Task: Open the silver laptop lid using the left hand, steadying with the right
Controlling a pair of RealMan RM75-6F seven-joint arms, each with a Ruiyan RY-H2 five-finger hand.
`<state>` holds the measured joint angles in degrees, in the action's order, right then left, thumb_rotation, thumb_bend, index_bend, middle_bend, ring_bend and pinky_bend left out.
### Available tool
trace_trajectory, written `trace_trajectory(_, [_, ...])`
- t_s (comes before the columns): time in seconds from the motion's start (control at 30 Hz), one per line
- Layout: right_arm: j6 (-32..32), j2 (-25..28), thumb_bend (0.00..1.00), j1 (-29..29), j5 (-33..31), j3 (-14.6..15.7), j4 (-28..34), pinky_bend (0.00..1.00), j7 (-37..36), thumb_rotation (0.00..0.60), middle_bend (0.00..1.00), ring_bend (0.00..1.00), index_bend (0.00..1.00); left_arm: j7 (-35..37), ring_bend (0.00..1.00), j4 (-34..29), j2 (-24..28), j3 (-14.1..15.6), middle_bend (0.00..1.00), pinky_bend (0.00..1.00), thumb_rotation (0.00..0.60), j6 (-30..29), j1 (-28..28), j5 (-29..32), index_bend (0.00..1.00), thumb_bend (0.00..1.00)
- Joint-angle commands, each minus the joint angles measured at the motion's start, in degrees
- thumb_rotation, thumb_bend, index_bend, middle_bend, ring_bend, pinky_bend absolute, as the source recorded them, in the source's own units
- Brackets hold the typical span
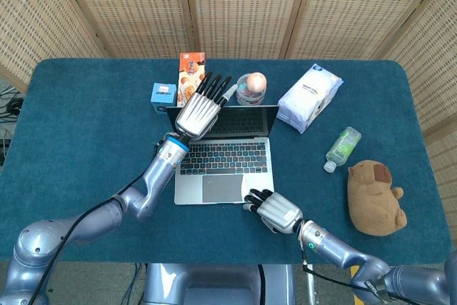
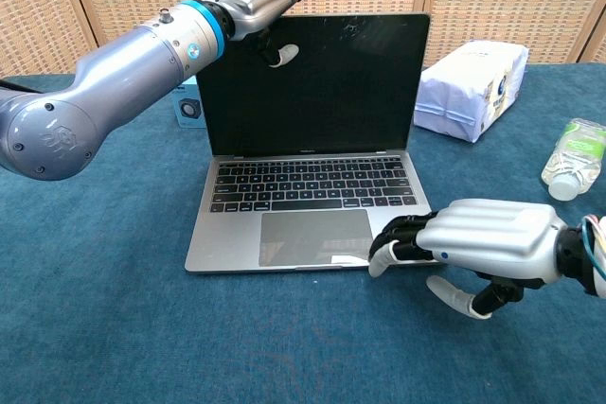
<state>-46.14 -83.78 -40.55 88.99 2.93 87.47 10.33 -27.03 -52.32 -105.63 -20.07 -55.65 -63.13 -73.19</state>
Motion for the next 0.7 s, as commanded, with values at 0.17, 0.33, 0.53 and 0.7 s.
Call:
trace_trajectory(0.17, [-0.08, 0.15, 0.78, -0.07, -0.05, 0.14, -0.10, 0.19, -0.10, 0.600, 0.13, 0.04, 0.19, -0.15, 0.00, 0.22, 0.11, 0.24, 0.00, 0.00, 0.600, -0.29, -0.20, 0.35, 0.00, 0.44])
trace_trajectory(0.33, [-0.23, 0.15, 0.78, -0.12, 0.04, 0.30, -0.11, 0.19, -0.16, 0.600, 0.13, 0.04, 0.19, -1.03, 0.00, 1.00, 0.27, 0.36, 0.00, 0.00, 0.600, -0.25, -0.48, 0.96, 0.00, 0.44])
trace_trajectory(0.53, [-0.30, 0.33, 0.78, -0.20, -0.09, 0.29, 0.08, 0.19, -0.05, 0.600, 0.13, 0.04, 0.19, -1.61, 0.00, 2.69, -0.11, -0.09, 0.00, 0.00, 0.600, 0.22, -0.83, 2.38, 0.00, 0.44])
trace_trajectory(0.7, [-0.46, 0.51, 0.78, -0.17, -0.25, 0.30, 0.14, 0.19, -0.06, 0.600, 0.13, 0.04, 0.19, -1.18, 0.00, 3.61, -0.56, 0.03, 0.00, 0.00, 0.600, 0.26, -0.91, 2.87, 0.00, 0.44])
